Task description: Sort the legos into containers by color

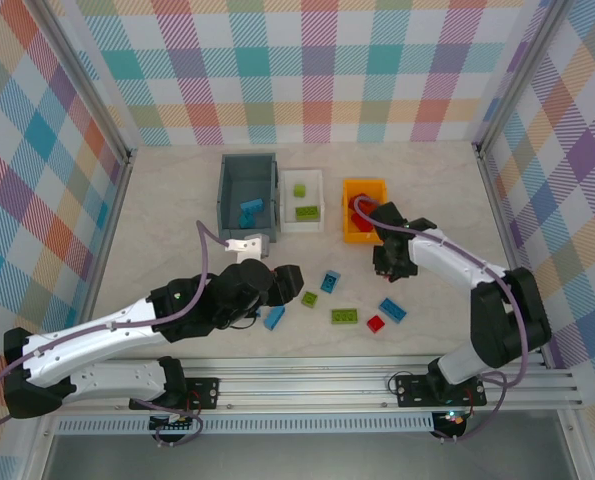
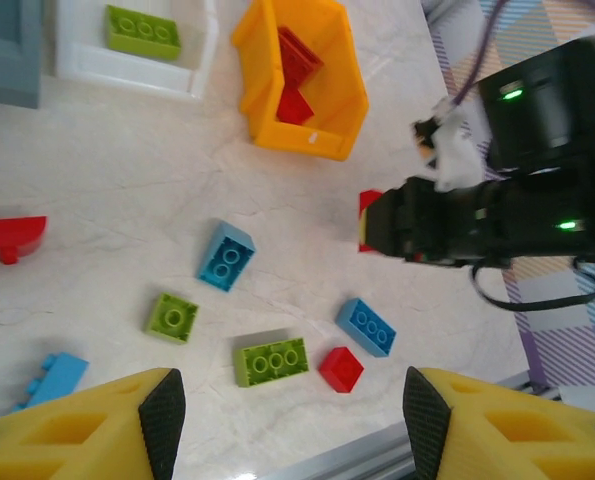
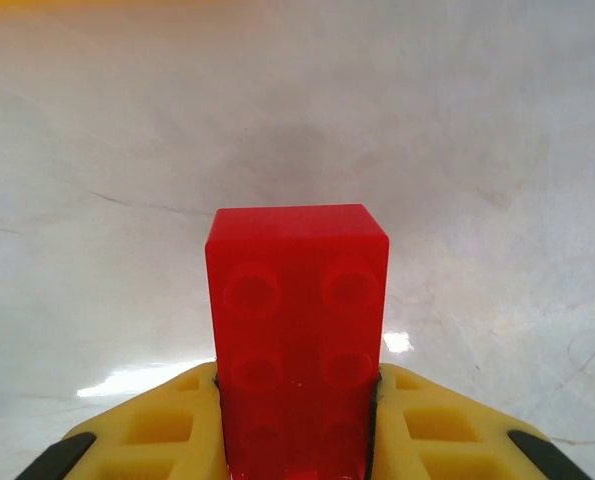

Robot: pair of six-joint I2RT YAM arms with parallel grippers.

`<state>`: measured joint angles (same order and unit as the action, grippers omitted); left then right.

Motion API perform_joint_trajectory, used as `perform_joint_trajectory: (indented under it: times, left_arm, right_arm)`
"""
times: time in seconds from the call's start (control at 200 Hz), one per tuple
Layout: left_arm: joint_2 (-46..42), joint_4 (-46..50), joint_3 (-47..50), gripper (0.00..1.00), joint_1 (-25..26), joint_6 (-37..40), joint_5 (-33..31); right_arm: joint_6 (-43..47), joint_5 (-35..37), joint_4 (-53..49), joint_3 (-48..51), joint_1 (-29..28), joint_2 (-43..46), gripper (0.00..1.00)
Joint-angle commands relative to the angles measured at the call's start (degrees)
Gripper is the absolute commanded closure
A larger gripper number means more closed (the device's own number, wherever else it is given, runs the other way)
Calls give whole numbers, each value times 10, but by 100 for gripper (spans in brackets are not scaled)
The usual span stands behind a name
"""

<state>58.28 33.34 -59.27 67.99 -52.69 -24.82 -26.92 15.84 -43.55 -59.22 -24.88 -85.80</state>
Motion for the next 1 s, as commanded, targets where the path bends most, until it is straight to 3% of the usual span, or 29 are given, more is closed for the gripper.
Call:
perform_joint_trajectory:
  times: [0.0, 0.405, 0.47, 0.535, 0.77, 0.995]
  left_arm:
    - [-15, 33, -9, 38, 6, 11, -44]
    - [-31, 45, -16, 38, 6, 12, -60]
    - [-33, 51, -14, 38, 6, 12, -61]
    - [-32, 60, -15, 38, 6, 11, -63]
    - [-21, 130, -24, 38, 5, -26, -80]
    - [-6, 213, -22, 38, -56, -64, -29]
  right_arm:
    - [30, -5, 4, -74, -4, -3, 77]
    - [107, -95, 20, -301, 40, -227, 75]
    - [109, -95, 19, -311, 43, -245, 72]
    - [113, -92, 20, -315, 43, -253, 61]
    - [121, -78, 15, -307, 37, -184, 44]
    - [116, -57, 3, -267, -10, -55, 44]
